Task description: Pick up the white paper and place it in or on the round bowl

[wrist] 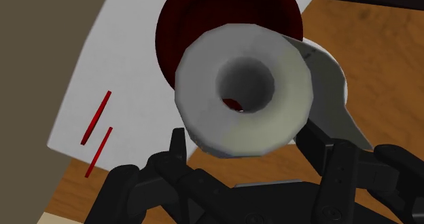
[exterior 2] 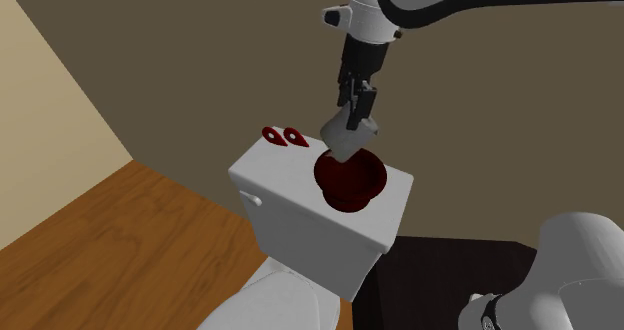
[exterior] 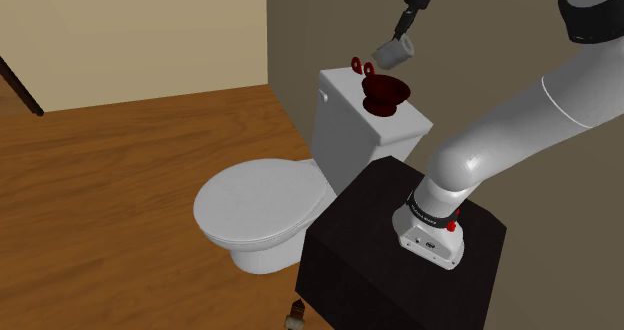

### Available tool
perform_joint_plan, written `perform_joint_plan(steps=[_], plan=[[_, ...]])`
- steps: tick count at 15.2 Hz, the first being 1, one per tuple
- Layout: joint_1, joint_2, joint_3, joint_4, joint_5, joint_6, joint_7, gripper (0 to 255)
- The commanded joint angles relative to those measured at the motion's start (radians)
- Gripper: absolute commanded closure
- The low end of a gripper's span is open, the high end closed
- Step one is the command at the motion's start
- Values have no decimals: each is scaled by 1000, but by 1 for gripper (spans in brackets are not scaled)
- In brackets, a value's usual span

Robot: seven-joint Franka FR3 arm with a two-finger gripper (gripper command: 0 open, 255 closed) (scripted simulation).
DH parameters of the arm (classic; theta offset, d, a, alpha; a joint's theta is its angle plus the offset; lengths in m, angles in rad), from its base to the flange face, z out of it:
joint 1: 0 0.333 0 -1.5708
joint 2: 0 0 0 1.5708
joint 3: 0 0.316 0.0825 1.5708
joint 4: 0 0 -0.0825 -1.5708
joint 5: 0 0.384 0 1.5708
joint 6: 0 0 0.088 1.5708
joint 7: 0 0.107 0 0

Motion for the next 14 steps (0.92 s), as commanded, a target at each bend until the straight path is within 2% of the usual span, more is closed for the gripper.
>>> perform_joint_plan(steps=[1, 14], plan=[[-1, 0, -2, -27, -1, 29, -2, 255], [-4, 20, -21, -170, 2, 189, -21, 255]])
